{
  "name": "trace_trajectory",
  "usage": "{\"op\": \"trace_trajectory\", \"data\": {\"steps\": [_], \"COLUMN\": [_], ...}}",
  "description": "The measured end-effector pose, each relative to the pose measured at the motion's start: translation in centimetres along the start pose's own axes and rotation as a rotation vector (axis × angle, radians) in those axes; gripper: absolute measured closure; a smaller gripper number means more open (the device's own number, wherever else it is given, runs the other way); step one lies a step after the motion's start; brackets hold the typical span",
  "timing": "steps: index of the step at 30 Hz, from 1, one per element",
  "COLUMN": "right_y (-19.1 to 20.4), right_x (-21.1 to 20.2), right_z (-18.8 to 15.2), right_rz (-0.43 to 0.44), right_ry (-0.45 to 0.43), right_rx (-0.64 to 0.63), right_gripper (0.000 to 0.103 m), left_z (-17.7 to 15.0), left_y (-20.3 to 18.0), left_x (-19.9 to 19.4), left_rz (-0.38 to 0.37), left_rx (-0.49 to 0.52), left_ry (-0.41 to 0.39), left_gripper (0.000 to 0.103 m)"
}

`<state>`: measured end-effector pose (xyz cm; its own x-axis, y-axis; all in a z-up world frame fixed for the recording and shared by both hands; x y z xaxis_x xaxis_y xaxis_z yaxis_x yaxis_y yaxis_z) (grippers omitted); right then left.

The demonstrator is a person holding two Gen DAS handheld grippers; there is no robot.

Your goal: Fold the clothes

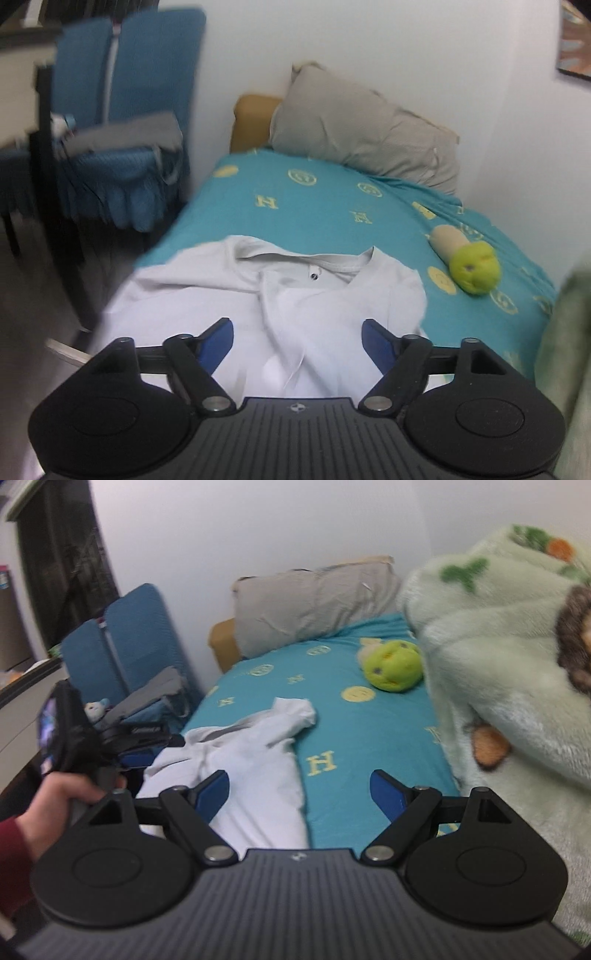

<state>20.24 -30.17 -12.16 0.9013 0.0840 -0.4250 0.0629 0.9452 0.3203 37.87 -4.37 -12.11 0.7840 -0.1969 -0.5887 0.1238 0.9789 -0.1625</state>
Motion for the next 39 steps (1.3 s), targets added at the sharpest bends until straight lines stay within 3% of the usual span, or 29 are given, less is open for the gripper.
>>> {"op": "trace_trajectory", "data": {"steps": [5, 9, 14, 18, 25, 30, 34, 39], "right_y": [1.6, 3.0, 4.5, 5.9, 7.1, 7.8, 7.6, 5.3], "right_x": [-2.4, -4.6, -7.2, -8.5, -12.5, -17.1, -19.7, -19.4], "right_z": [-0.6, -0.5, -0.6, -1.2, 0.3, 2.9, 3.4, 3.1], "right_rz": [0.046, 0.035, 0.021, -0.017, -0.050, -0.007, 0.005, -0.010], "right_ry": [-0.021, -0.055, -0.091, -0.070, -0.045, -0.028, -0.074, -0.092], "right_rx": [-0.024, -0.044, -0.049, -0.098, -0.045, -0.030, -0.048, 0.023], "right_gripper": [0.018, 0.018, 0.018, 0.018, 0.018, 0.018, 0.018, 0.018], "left_z": [-3.0, -5.0, -9.1, -12.1, -12.7, -13.1, -13.9, -15.6], "left_y": [-0.6, -1.3, -0.5, 0.1, -0.8, -1.2, -1.6, -2.9], "left_x": [-9.6, -16.8, -22.7, -24.1, -24.7, -24.3, -24.2, -23.0], "left_rz": [0.024, 0.042, -0.010, -0.003, -0.057, -0.145, -0.221, -0.375], "left_rx": [0.081, 0.163, 0.078, 0.047, 0.084, 0.048, 0.008, -0.104], "left_ry": [-0.045, -0.126, -0.130, -0.092, -0.102, -0.056, -0.020, 0.101], "left_gripper": [0.024, 0.024, 0.023, 0.023, 0.022, 0.021, 0.021, 0.021]}}
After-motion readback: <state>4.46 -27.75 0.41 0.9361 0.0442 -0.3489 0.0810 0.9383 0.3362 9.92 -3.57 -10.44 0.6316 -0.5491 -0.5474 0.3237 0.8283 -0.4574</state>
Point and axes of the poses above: each gripper's, at about its wrist camera, not at the fingertips, and x roughly the way its jaws point, y to its left, z to its top, the point moved 5 cm from there along x, roughly the way its jaws point
